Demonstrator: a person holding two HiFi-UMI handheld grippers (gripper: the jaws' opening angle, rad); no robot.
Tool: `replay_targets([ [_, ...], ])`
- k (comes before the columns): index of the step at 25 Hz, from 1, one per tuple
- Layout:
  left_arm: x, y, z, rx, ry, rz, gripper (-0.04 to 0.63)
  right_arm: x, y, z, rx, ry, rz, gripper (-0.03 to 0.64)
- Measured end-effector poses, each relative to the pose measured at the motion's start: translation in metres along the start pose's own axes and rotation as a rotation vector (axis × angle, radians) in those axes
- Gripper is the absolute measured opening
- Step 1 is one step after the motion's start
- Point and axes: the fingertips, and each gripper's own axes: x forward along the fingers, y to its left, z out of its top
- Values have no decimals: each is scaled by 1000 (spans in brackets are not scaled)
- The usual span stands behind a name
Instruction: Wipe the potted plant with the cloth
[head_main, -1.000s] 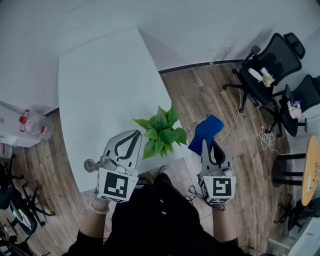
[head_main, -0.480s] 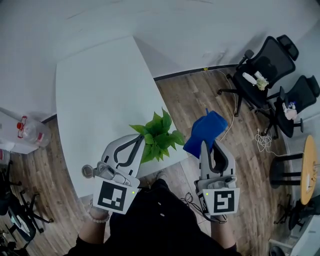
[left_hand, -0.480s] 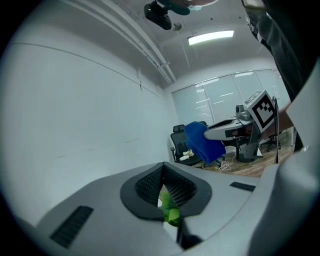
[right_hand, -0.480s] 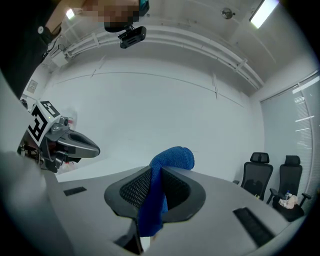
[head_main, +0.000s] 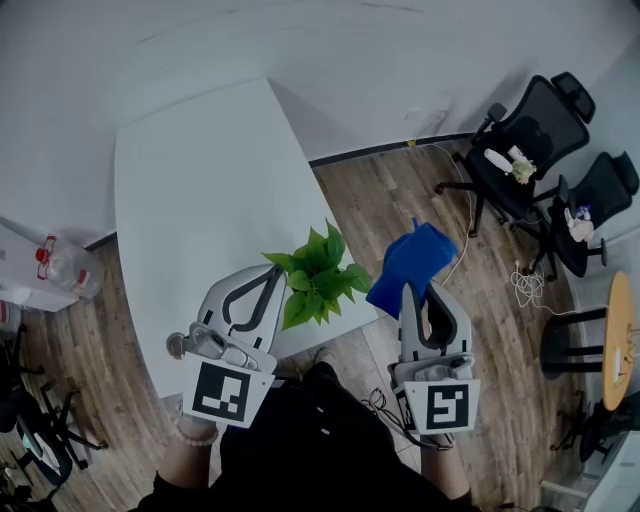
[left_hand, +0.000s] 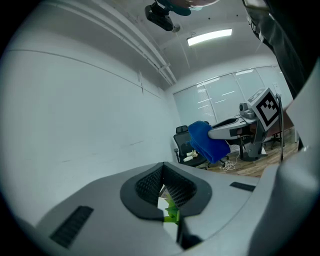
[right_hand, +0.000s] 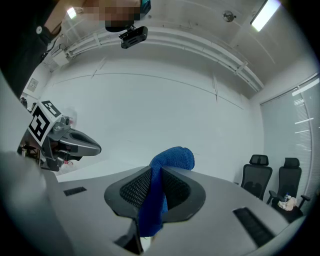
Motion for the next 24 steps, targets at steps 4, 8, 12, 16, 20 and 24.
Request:
replay_targets([
  [4,-2,-2,0,-3,-1,-3,14,-1,0,-3,10,6,-6,86],
  [8,-3,-4,-3,-9,3,-7,14,-3,4,-6,7,18,-2,86],
  [12,-3,-5,-4,-12,5,-11,14,-6,3,-8,5,26,-7,86],
  [16,-3,-6,-3,-16,4,-17,14,-8,3,-9,0,36,-10,86],
  [20,-1,-5,-6,-23,12,-16,14,-9,3,-10,-3,41,-13,86],
  [24,2,-1,-11,-13,13,-4,14,-9,1,-14,-4,46,-19,86],
])
